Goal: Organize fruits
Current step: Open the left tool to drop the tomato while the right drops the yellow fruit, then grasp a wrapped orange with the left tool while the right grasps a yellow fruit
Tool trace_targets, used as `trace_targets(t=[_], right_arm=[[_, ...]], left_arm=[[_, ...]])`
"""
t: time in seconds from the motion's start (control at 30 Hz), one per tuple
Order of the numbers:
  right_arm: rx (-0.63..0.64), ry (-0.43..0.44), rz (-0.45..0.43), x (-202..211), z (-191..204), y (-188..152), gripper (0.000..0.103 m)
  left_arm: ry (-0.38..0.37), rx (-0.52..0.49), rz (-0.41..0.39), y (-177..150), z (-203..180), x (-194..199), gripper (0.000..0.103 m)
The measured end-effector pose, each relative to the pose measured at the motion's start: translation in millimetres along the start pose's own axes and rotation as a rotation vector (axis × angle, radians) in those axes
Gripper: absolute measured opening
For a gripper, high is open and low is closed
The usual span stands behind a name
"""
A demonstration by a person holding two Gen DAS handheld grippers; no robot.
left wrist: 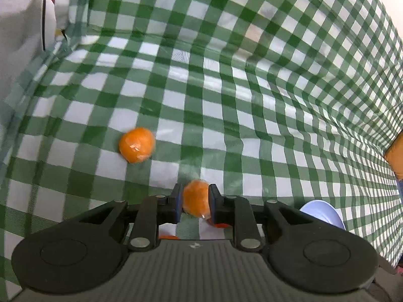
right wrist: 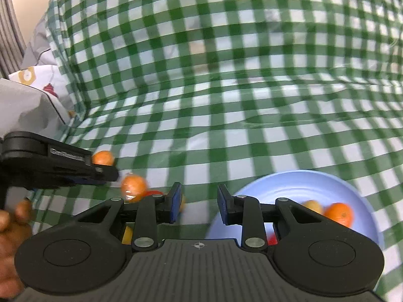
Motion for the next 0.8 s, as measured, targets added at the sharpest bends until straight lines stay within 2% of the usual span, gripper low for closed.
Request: trace_targets(t=[0.1, 0.23, 0.5, 0.63, 0.7, 0.77, 0.8], right_arm=[[-0.008, 0.016, 0.016, -12, 7, -5, 0.032], [-0.02, 0.03, 0.037, -27, 13, -9, 0.033], [-0.011, 0.021, 0.079, -49, 17, -18, 0.033], [-0.007, 0.006, 0.078, -56, 18, -18, 0.033], [-0.012, 0.006, 0.082, -56, 17, -18, 0.031], [-0.004, 0.011, 0.085, -56, 17, -18, 0.022], [-0.002, 0.013, 0.087, -56, 17, -19, 0.021]], left_arm=[[-0.017, 0.016, 0.002, -4, 1, -7, 0.038], [-0.025, 0.037, 0.014, -4, 1, -16, 0.041], [-0.014, 0.051, 0.046, -10, 0, -30, 0.041], [-0.005, 0.026, 0.053, -12, -3, -32, 0.04], [-0.004, 0.015, 0.052, -12, -4, -32, 0.04], [0.005, 0.016, 0.045, -11, -2, -30, 0.04], [0.015, 0.015, 0.035, -10, -3, -29, 0.04]])
Point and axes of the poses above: each gripper's, at about its wrist camera, not at the fingertips, and x roughly against the way its jaws point, z to its left, y to its top, the point moved 5 cm from there along -x, roughly the way its jaws point, and after that the axes turned 11 degrees about -z, right-handed, at the moved point
